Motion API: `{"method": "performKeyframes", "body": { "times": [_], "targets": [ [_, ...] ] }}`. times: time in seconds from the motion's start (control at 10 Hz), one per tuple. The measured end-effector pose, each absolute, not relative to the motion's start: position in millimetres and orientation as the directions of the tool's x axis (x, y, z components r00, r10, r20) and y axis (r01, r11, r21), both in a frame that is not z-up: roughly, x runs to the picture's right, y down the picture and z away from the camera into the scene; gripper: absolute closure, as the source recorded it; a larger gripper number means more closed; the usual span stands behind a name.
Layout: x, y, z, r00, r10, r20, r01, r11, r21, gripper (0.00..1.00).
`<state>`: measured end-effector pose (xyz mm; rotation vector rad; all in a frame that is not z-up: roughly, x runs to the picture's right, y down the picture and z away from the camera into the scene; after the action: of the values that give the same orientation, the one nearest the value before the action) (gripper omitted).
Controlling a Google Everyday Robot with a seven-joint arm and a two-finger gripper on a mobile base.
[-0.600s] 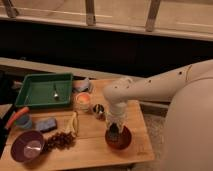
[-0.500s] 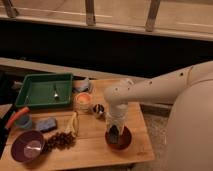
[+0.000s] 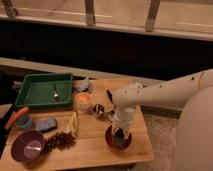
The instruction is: Wipe red bowl with eraser
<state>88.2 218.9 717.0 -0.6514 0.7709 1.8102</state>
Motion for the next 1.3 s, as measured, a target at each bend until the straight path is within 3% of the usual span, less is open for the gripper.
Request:
{"method": "performKeyframes", "body": {
  "times": [0.6,1.0,1.3],
  "targets": [
    [74.6,186.3,744.1,-0.276,0.619,-0.736,-0.959,-0.23,0.166,1.0],
    [52.9,193.2,729.3,-0.206,0.643,-0.737,-0.972,-0.219,0.081,1.0],
    [60.6,212.6,715.4,-0.245,0.621,-0.745,-0.964,-0.238,0.119,1.0]
  ]
}}
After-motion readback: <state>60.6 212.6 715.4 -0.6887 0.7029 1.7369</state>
